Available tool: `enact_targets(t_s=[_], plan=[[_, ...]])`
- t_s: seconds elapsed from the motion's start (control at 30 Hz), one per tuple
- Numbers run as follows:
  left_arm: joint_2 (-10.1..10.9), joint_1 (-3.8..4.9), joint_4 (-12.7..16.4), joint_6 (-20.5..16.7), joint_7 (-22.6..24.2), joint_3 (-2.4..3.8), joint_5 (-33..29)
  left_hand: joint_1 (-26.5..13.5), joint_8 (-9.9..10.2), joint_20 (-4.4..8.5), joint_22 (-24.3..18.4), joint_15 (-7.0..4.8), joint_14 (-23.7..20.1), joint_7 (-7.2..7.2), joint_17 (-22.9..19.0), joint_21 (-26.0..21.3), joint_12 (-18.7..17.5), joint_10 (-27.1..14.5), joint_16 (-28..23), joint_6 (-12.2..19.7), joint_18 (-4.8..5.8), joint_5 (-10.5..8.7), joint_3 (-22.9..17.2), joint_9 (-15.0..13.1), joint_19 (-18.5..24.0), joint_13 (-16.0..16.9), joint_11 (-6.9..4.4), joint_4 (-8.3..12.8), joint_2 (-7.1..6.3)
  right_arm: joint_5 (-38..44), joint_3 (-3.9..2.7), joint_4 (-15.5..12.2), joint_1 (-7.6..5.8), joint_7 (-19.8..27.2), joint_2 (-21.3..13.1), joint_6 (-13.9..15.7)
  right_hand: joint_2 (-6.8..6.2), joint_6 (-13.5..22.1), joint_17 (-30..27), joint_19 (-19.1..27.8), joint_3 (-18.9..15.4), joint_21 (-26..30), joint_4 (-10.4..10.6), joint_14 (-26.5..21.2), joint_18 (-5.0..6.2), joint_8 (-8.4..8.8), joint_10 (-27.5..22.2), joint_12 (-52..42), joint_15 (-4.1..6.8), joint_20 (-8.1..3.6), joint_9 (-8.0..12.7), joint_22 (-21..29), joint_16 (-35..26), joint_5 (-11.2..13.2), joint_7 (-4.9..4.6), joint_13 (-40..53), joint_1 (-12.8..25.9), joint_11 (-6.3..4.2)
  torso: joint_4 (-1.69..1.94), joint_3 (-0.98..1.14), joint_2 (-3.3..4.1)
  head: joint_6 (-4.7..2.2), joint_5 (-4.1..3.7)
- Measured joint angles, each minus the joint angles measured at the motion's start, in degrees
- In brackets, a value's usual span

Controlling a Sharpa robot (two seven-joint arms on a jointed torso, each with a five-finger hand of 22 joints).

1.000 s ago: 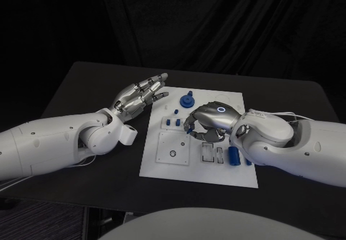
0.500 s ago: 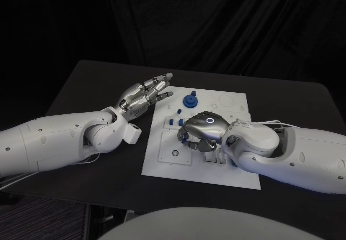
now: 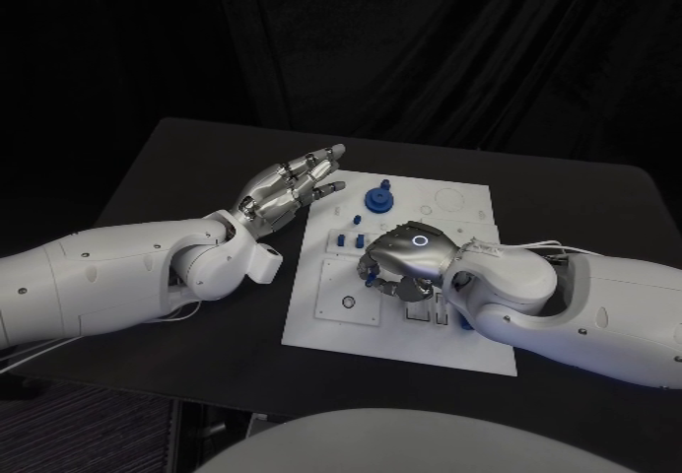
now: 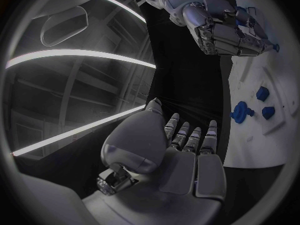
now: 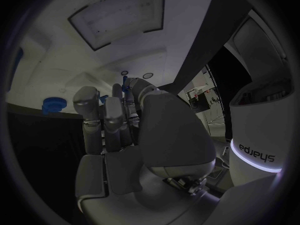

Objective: Assemble the parts on the task board

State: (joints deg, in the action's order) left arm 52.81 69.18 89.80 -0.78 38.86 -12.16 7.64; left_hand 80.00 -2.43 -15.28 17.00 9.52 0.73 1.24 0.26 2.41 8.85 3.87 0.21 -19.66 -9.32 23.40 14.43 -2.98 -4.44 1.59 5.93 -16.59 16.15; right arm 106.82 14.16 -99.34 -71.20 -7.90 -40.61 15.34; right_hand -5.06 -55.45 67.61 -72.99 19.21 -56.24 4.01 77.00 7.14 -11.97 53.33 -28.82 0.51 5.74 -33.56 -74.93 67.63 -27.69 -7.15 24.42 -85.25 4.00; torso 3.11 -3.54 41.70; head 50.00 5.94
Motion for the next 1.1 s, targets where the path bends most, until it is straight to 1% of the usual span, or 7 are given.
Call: enact_targets(t_s=[0.37,0.4,0.63,0.83,0.9,1.0,1.1], plan=[[-0.27,-0.02,-0.12,0.02,0.0,0.0,0.0,0.0,0.0,0.0,0.0,0.0,0.0,0.0,0.0,0.0,0.0,0.0,0.0,0.0,0.01,0.0,0.0,0.0,0.0,0.0,0.0,0.0,0.0,1.93,-0.01,0.14,0.3,-0.46,-0.34,-0.32,-0.04,0.01,-0.1,0.02,-0.16,0.0,-0.16,0.0,0.0,0.28,0.0,0.37,0.0,-0.02,0.13,0.01,-0.04,0.43,0.01,-0.09,0.0,0.0,-0.06,0.01,-0.02,0.0,0.14],[-0.3,-0.03,-0.14,0.02,0.0,0.0,0.0,0.0,0.0,0.0,0.0,0.0,0.0,0.0,0.0,0.0,0.0,0.0,0.0,0.0,0.01,0.0,0.0,0.0,0.0,0.0,0.0,0.0,0.0,2.02,-0.01,0.18,0.35,-0.47,-0.31,-0.33,-0.24,0.01,-0.13,0.18,-0.16,0.0,-0.16,0.0,0.0,0.28,0.0,0.37,0.0,-0.17,0.13,0.01,-0.22,0.56,0.01,-0.08,0.21,0.0,-0.05,0.01,-0.02,0.0,0.21],[-0.36,-0.12,-0.12,0.06,0.0,0.0,-0.01,0.0,0.0,0.0,0.01,0.0,0.0,0.0,0.0,0.0,-0.01,0.0,0.0,0.0,0.01,0.0,0.0,0.0,0.0,0.0,0.0,0.0,0.0,2.51,-0.13,0.23,0.74,-0.48,0.04,-0.22,-0.24,0.01,-0.14,0.21,-0.16,0.0,-0.16,0.0,0.0,0.32,0.0,0.37,0.0,-0.2,0.13,0.01,-0.22,0.68,0.02,-0.12,0.21,0.0,-0.05,0.01,-0.04,0.0,0.57],[-0.39,-0.19,-0.14,0.09,0.0,0.0,-0.01,0.0,0.0,0.0,-0.04,0.0,0.0,0.0,0.0,0.0,-0.01,0.0,0.0,0.0,0.01,0.0,0.0,0.0,0.0,0.0,0.0,0.0,0.0,2.71,-0.14,0.31,0.92,-0.45,0.17,-0.04,-0.24,0.02,-0.13,0.21,-0.16,0.0,-0.16,0.0,0.0,0.33,0.0,0.37,0.0,-0.21,0.15,0.01,-0.22,0.93,0.02,-0.17,0.21,0.0,-0.04,0.0,-0.06,0.0,0.72],[-0.4,-0.2,-0.22,0.1,0.0,0.0,-0.01,0.21,0.0,0.0,-0.04,0.0,0.0,0.0,0.0,0.0,-0.01,0.0,0.0,0.0,0.01,0.0,0.0,0.0,0.0,0.0,0.0,0.0,0.2,2.76,-0.14,0.34,0.95,-0.44,0.2,0.02,-0.25,0.02,-0.09,0.21,-0.16,0.0,-0.15,0.0,0.0,0.33,0.0,0.37,0.0,-0.21,0.16,0.01,-0.22,0.93,0.02,-0.2,0.21,0.0,-0.03,0.0,-0.06,0.0,0.73],[-0.42,-0.25,-0.33,0.11,0.0,0.0,-0.01,0.23,0.0,0.0,-0.04,0.0,0.0,0.0,0.0,0.0,-0.01,0.0,0.0,0.0,0.01,0.0,0.0,0.0,0.0,0.0,0.0,0.0,0.22,2.82,-0.14,0.35,0.99,-0.42,0.24,0.08,-0.47,0.02,-0.03,0.21,-0.16,-0.33,-0.15,0.0,-0.01,0.33,0.22,0.37,0.0,-0.2,0.16,0.02,-0.22,0.93,0.02,-0.19,0.44,-0.22,0.0,0.0,-0.07,0.0,0.65],[-0.47,-0.28,-0.42,0.12,0.0,0.0,-0.02,0.28,0.0,0.0,-0.05,0.0,0.0,0.02,0.0,0.0,-0.01,0.0,0.0,-0.02,0.01,0.21,-0.16,0.0,0.0,0.0,0.0,0.16,0.28,2.85,-0.14,0.36,1.01,-0.42,0.27,0.09,-0.47,0.02,0.0,0.21,-0.16,-0.33,-0.15,0.0,0.0,0.33,0.23,0.37,0.0,-0.2,0.16,0.02,-0.22,0.93,0.02,-0.19,0.44,-0.22,0.04,-0.01,-0.08,0.0,0.59]])
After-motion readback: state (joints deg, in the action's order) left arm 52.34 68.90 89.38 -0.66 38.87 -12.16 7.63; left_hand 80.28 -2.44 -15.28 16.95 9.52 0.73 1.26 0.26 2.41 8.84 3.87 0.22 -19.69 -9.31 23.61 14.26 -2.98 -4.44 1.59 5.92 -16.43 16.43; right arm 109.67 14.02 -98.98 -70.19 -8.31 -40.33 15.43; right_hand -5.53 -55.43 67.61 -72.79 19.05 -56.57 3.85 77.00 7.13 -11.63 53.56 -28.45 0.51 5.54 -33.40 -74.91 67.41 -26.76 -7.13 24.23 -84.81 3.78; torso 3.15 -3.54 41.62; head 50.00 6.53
